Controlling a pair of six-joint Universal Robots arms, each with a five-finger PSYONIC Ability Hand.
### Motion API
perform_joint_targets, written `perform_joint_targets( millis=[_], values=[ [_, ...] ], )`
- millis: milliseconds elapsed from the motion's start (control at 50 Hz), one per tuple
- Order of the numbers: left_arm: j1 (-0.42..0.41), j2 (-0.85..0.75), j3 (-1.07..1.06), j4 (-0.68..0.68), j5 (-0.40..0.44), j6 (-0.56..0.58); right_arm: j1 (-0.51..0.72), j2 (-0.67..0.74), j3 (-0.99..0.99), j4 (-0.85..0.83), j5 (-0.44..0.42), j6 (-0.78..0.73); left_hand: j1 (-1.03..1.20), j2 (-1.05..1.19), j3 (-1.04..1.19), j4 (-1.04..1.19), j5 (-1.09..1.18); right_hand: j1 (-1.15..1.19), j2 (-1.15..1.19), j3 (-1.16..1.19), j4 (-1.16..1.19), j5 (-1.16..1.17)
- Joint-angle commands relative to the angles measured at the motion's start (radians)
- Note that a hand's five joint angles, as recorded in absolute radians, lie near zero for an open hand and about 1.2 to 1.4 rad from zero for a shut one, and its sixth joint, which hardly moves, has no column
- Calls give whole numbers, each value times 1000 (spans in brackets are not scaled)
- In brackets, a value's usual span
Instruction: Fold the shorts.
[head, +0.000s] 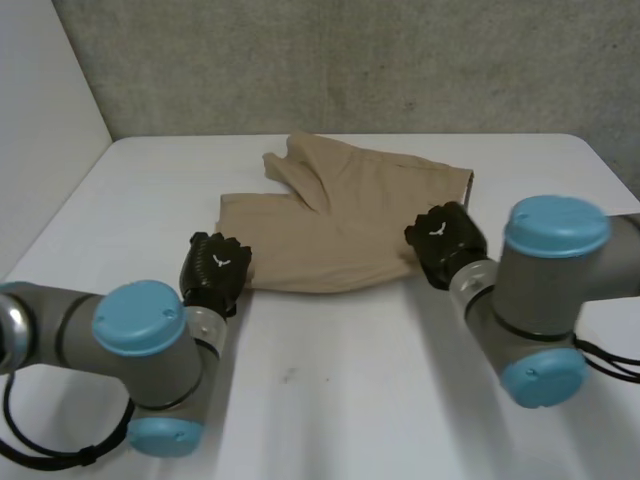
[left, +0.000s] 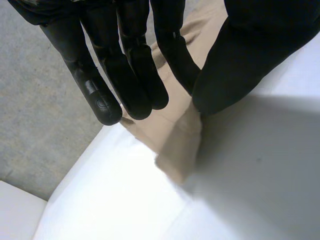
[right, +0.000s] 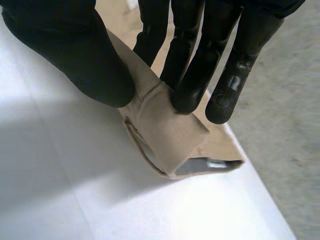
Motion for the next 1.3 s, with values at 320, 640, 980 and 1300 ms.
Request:
perform_joint_targets(
  millis=[320, 640, 980, 1300],
  values=[
    [-108, 395, -270, -712, 0, -3, -76, -280, 407, 433, -10, -327, 252, 197, 204, 199, 263, 416, 226, 187, 203, 225],
    [-83, 524, -244, -705, 30, -72, -102, -475, 457, 481, -126, -306, 183, 127, 134, 129, 193, 416, 226, 187, 203, 225],
    [-21, 478, -267, -523, 113, -267, -149, -368, 375, 298, -143, 144, -746, -801, -794, -799, -735, 416, 226, 187, 203, 225],
    [-71, 349, -223, -520, 129, -326, -229, -331, 363, 199, -63, 159, -719, -775, -768, -773, -709, 416, 226, 187, 203, 225]
  ],
)
